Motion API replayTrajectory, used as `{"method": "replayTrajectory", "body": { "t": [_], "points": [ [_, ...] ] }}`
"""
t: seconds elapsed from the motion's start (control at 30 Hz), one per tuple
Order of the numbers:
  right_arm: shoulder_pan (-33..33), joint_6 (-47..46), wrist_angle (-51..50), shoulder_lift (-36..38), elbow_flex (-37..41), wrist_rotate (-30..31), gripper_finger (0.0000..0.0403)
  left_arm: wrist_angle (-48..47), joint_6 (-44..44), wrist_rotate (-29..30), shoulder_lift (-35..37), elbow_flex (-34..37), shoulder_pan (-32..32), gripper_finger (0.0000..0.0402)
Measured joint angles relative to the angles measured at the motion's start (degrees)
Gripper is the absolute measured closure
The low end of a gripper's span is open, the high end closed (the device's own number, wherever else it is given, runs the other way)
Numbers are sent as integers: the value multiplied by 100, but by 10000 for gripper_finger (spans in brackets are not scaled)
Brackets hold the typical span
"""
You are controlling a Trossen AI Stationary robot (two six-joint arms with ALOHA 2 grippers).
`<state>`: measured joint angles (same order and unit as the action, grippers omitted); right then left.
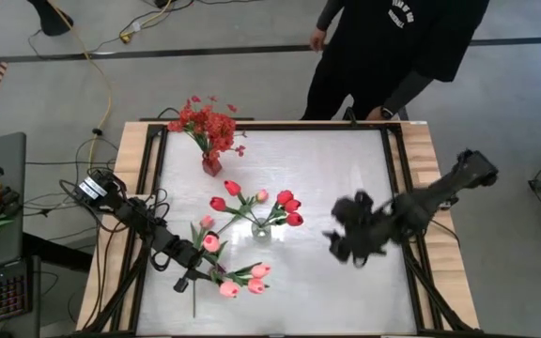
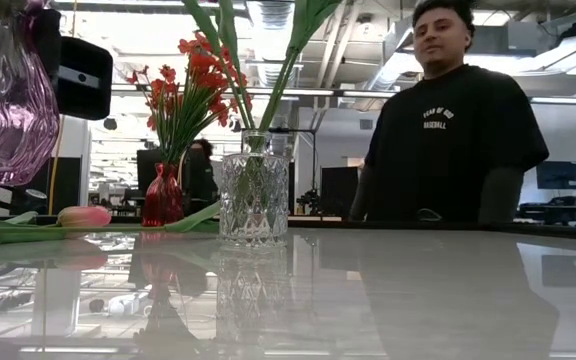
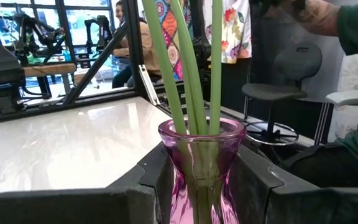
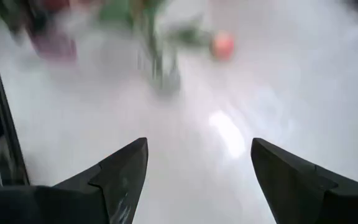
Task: Sort flowers into vase by color
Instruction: Put the pink flower into the purple vase
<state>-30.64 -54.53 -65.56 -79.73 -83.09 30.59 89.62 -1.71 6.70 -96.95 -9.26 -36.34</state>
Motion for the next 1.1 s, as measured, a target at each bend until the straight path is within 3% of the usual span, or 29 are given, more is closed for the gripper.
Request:
{"method": "replayTrajectory", "body": {
  "t": [0.2, 0.4, 0.67, 0.8, 0.9, 1.1],
  "points": [
    [-725, -1166, 160, -1136, 2, -400, 92, 0, -12, 0, 0, 0, 0, 297],
    [-1030, -1404, 1803, -2248, 2, 20, 92, 0, -7, -4, 0, -1, 0, 297],
    [-828, 30, 4894, -3540, 2, 546, 92, 2, 37, -6, 0, -107, 0, 297],
    [-715, 902, 6354, -4025, 2, 1213, 92, -2, 89, 0, 0, -113, 0, 297],
    [-623, 1488, 7226, -4324, 2, 1588, 92, -2, 98, 23, 0, -116, 0, 297],
    [-456, 2286, 8348, -4714, 2, 1599, 92, -7, 109, 153, 0, -152, 0, 297]
  ]
}}
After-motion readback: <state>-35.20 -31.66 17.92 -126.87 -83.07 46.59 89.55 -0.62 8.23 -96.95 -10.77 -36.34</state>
